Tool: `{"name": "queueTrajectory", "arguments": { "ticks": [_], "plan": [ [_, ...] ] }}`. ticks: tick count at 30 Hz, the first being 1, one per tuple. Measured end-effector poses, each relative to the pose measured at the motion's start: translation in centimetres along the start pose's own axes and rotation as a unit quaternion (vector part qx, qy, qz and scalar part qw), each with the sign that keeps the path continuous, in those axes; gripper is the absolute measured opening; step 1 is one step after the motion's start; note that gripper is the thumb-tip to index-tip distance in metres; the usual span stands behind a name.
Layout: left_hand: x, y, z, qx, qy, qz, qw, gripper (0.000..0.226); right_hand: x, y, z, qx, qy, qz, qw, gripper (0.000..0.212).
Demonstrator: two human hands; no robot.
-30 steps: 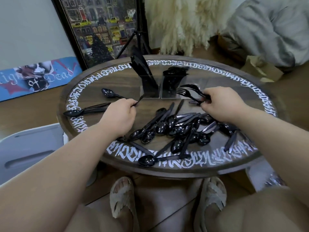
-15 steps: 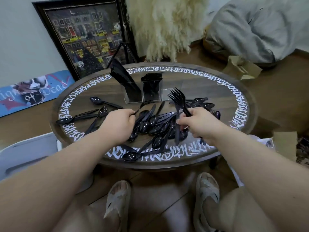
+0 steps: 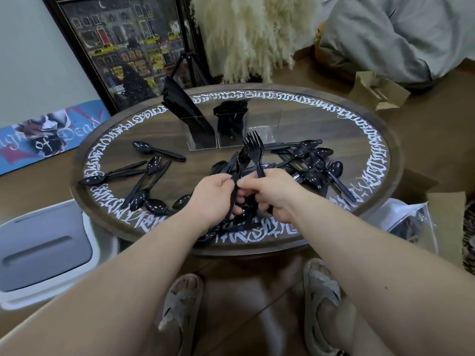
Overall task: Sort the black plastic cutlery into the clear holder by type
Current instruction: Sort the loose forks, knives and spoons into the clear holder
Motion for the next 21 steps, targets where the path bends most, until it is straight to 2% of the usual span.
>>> {"name": "queueTrajectory", "arguments": {
  "ticks": [3,8,10,12,15,21],
  "plan": [
    [0.1,0.1,0.5,0.02,0.025,0.009,0.999,0.032,-0.3,0.3,0.2,-0.001,-0.016,-0.006,1.0,0.014],
    [0.6,-0.5,1.4,0.094,0.09,0.137,0.982,0.032,-1.1,0.0,0.6,0.058,-0.027,-0.076,0.995,0.029],
    [0.8,-1.0,1.6,0.109,0.088,0.176,0.974,0.033,-1.3,-0.4,1.0,0.078,-0.044,-0.102,0.991,0.035],
    [0.6,-1.4,1.9,0.112,0.078,0.204,0.969,0.035,-1.2,-0.8,1.3,0.089,-0.077,-0.14,0.983,0.032],
    [0.3,-1.6,2.0,0.111,0.066,0.212,0.969,0.03,-0.8,-1.1,1.1,0.087,-0.098,-0.148,0.98,0.029],
    [0.1,-0.2,2.5,0.073,0.072,0.162,0.981,0.03,-1.9,-2.1,0.1,0.129,-0.144,-0.186,0.963,0.042]
  ]
}}
Point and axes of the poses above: each hand's wrist, its own z-axis towards the middle knuckle, its own y-axis out of the palm, x = y × z, the point moved 1 cm from there along z, towards the middle knuckle, and after that the axes turned 8 degrees about z, right-handed, at the moved point
